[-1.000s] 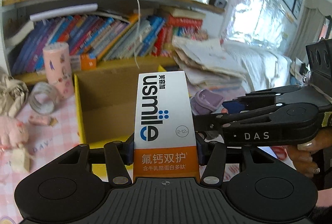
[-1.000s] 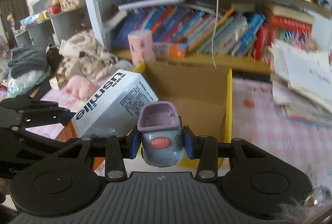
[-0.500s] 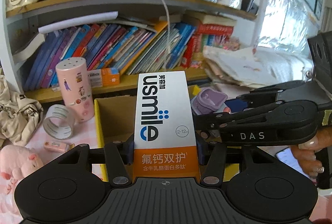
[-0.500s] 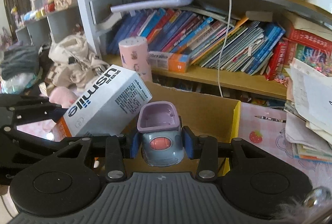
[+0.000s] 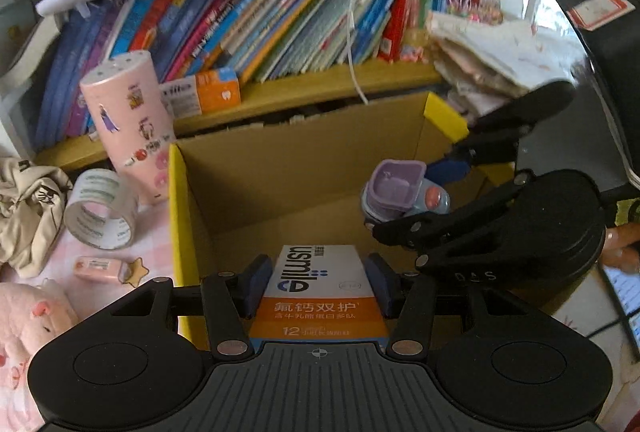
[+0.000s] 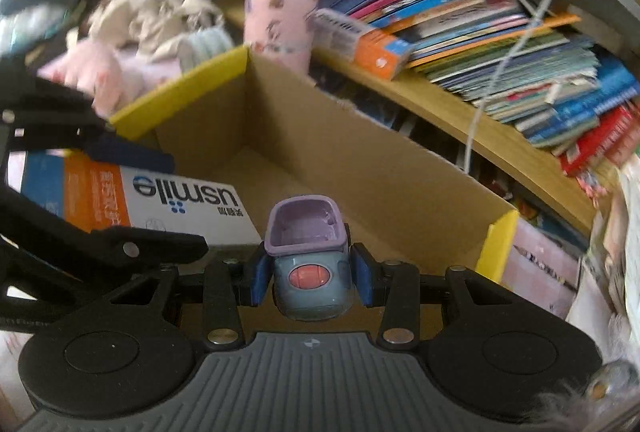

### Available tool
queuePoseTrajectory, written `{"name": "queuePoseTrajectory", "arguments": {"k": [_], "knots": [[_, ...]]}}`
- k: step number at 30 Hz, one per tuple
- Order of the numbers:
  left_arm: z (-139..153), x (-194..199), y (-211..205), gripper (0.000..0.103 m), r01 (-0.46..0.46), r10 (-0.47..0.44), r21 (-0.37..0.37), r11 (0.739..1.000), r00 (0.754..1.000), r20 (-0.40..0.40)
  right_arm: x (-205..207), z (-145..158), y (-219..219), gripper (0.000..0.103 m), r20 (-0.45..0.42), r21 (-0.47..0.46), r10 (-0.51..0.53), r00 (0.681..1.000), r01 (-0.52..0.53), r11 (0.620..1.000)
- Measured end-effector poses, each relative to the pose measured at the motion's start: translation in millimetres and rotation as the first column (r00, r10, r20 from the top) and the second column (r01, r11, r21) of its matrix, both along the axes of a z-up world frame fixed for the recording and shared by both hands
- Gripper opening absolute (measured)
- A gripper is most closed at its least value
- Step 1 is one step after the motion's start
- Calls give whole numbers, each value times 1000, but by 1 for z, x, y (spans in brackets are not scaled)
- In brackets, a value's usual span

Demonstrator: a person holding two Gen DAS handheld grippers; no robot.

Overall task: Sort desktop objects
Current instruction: 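Lower the usmile box with the left gripper while the right gripper lowers the toy car into the yellow box, then open the left gripper releasing the usmile box while the right gripper releases the toy car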

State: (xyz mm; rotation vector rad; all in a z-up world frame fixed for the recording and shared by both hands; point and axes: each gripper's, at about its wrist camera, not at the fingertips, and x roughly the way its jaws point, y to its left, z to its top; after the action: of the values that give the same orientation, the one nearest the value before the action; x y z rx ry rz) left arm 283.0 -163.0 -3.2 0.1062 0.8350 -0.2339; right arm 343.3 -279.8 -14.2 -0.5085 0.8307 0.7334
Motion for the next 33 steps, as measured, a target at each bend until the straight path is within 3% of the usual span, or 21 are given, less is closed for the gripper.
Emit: {"name": "queuePoseTrajectory", "arguments": {"k": [10,21,27,33], "knots": [[-14,8,-13,51,48,-43,122,991,998,-40,4,-26,13,40,-64,-162,160,985,-169,972],[-16,6,-19,51,62,-56,152,986,998,-43,-1,-32,17,40,-100,-194,197,975,-213,958],[-13,3,-16,54,34,-30,145,989,999,-26,-2,-29,15,56,-86,-173,186,979,-199,965],[1,-7,-13,65,-4,-1,138,990,999,38,-7,-16,9,71,-59,-122,163,985,-169,978]]}}
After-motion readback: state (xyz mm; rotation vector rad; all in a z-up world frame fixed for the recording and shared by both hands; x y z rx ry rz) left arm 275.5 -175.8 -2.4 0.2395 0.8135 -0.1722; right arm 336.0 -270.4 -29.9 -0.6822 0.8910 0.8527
